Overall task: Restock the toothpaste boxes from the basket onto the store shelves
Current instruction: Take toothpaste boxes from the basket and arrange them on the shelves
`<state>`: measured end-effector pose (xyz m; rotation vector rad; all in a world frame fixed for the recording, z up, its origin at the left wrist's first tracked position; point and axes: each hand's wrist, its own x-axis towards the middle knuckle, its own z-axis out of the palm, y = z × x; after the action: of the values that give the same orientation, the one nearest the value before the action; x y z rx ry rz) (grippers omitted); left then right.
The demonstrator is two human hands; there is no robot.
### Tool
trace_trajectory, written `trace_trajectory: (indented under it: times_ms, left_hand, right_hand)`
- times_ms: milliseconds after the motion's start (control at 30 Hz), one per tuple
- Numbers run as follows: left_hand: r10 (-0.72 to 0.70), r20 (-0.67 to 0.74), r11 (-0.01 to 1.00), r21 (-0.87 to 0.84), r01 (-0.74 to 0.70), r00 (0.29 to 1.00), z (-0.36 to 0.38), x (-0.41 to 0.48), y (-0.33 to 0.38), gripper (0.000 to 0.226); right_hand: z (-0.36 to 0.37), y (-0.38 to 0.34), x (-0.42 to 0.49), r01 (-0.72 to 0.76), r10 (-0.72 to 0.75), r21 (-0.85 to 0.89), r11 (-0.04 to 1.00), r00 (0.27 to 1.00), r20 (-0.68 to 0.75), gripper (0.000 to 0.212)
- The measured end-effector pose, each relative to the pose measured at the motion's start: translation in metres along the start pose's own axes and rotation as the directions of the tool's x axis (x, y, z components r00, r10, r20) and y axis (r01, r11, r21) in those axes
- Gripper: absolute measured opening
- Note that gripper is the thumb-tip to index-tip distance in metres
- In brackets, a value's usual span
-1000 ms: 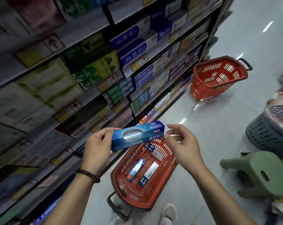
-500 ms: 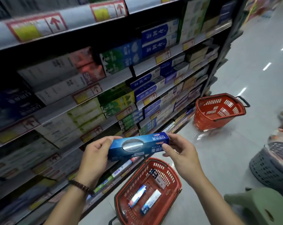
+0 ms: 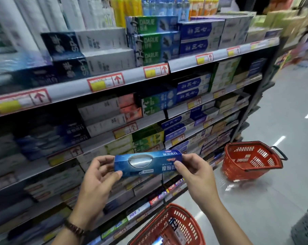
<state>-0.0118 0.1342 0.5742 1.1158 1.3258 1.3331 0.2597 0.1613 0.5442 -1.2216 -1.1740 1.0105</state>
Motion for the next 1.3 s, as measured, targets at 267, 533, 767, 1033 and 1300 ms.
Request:
trace_trajectory:
  times_ms: [267,533,767,1033,1300]
  left_hand:
    - [0.202,-0.131,0.979,0.005,-0.203,0.971,-0.041,-0.007,0.044,0.032]
    - [0.291,-0.287,0.948,-0.04,-0.315,0.912,-0.08,-0.009,0.075,0.024]
    - [0.323,-0.442,0.931,-0.011,-0.365,0.837,-0.111,-0.011,0.093,0.017]
    - [0.408,-0.554,0.9,0.111,-0.422,0.725,-0.138,-0.014,0.121,0.017]
    - [0.507,-0.592,0.859,0.29,-0.421,0.626,-0.172,-0.001,0.161,0.011]
  right_hand:
    - [0.04,-0.062,0.012,0.112,-0.115,0.05,0.992,0.991,0.064,0.002]
    - [0.093,-0.106,0.017,0.152,-0.165,0.13,0.98,0.982,0.094,0.006]
    - [0.135,-0.133,0.02,0.184,-0.202,0.159,0.97,0.973,0.112,0.014]
    - [0.173,-0.168,0.021,0.234,-0.267,0.2,0.952,0.951,0.158,0.014]
    - [0.213,-0.206,0.037,0.37,-0.391,0.155,0.916,0.91,0.139,0.014]
